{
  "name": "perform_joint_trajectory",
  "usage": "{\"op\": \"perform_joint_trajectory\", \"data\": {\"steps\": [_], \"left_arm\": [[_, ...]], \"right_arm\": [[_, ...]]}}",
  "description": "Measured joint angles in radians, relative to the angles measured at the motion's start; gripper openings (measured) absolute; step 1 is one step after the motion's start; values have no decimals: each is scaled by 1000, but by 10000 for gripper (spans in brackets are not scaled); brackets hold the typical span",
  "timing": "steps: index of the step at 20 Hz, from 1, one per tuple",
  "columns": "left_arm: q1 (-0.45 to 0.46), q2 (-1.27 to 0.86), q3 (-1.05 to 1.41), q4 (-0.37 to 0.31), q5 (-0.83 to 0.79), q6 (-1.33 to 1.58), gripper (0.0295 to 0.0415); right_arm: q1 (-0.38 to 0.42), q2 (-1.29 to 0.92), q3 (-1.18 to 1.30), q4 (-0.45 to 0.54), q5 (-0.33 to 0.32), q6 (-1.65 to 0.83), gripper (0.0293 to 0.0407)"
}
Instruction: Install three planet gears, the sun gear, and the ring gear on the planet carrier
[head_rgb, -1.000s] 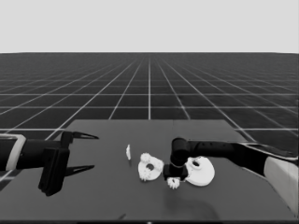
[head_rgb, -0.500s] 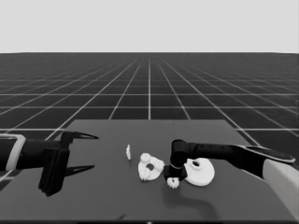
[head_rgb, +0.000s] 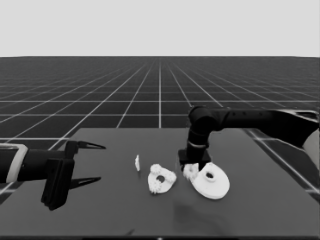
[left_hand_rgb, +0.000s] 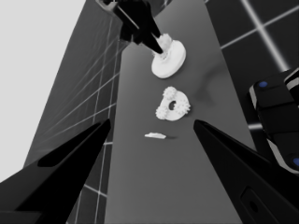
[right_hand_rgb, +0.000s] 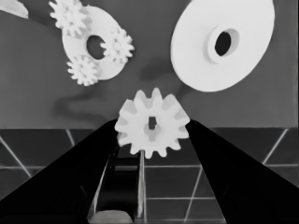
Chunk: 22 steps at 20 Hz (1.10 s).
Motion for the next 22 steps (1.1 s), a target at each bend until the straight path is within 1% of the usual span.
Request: {"op": "perform_joint_trajectory", "data": {"steps": [2,5,6,7,9,11,15,16,17,18,20,22], "left_arm": [[0,0,0,0,0,0,385],[0,0,0,0,0,0,385],[0,0,0,0,0,0,385],[0,0,0,0,0,0,385],[0,0,0,0,0,0,385],[0,0,0,0,0,0,385],[0,0,0,0,0,0,385],[0,0,0,0,0,0,385],[0,0,0,0,0,0,385],[0,0,0,0,0,0,385],[0,0,0,0,0,0,385],[0,0,0,0,0,0,385]], "right_arm": [[25,2,-11,24,1,-8,310],[35,3,-16,35,2,-13,310],[31,149,-210,31,-1,-47,310],[29,257,-353,29,-3,-91,310],[26,360,-514,26,-6,-156,310],[24,396,-579,25,-8,-184,310],[23,413,-611,24,-8,-198,310],[-91,409,-600,-110,20,-191,310],[-189,415,-621,-190,37,-204,310],[-242,423,-652,-235,51,-223,310],[-287,434,-692,-275,68,-248,310],[-301,438,-707,-288,74,-257,310]]}}
